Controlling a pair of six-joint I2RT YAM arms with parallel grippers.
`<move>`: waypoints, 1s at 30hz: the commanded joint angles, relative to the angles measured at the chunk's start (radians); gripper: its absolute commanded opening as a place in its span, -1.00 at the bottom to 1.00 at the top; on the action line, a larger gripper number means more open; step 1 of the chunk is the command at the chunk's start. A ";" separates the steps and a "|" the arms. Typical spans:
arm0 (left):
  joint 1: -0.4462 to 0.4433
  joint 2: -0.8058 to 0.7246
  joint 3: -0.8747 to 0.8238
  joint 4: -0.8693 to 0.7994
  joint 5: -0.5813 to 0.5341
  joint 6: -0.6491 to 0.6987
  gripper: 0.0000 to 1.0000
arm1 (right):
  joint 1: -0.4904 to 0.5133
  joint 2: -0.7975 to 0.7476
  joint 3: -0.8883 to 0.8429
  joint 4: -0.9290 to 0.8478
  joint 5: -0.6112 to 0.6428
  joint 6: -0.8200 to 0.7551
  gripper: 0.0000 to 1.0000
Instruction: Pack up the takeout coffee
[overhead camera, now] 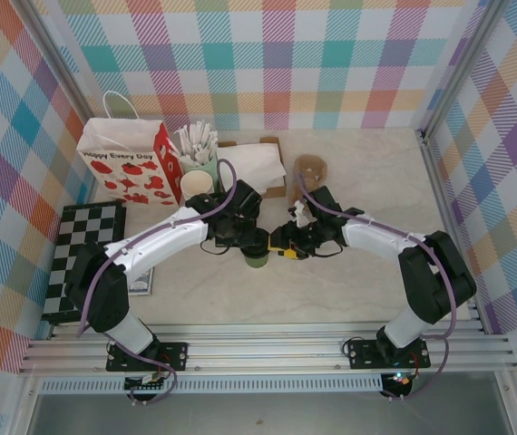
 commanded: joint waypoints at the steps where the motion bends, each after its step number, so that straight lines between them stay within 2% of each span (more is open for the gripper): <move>1: -0.022 0.225 -0.221 -0.037 0.005 -0.010 -1.00 | 0.019 0.195 -0.166 -0.207 0.394 0.013 -0.02; 4: -0.021 0.209 -0.227 -0.014 -0.003 0.012 -1.00 | 0.018 0.150 -0.159 -0.182 0.353 0.006 0.02; 10: -0.021 0.227 0.077 -0.161 -0.082 0.194 -1.00 | -0.018 -0.028 0.003 -0.176 0.172 -0.025 0.16; 15: -0.021 0.177 0.205 -0.216 -0.057 0.336 -1.00 | -0.110 -0.143 0.041 -0.120 0.010 -0.039 0.22; 23: -0.021 0.130 0.259 -0.191 0.062 0.550 -1.00 | -0.148 -0.025 0.118 -0.112 -0.176 -0.098 0.13; 30: -0.021 0.160 0.298 -0.197 0.067 0.638 -1.00 | -0.147 0.080 0.221 -0.182 -0.192 -0.143 -0.01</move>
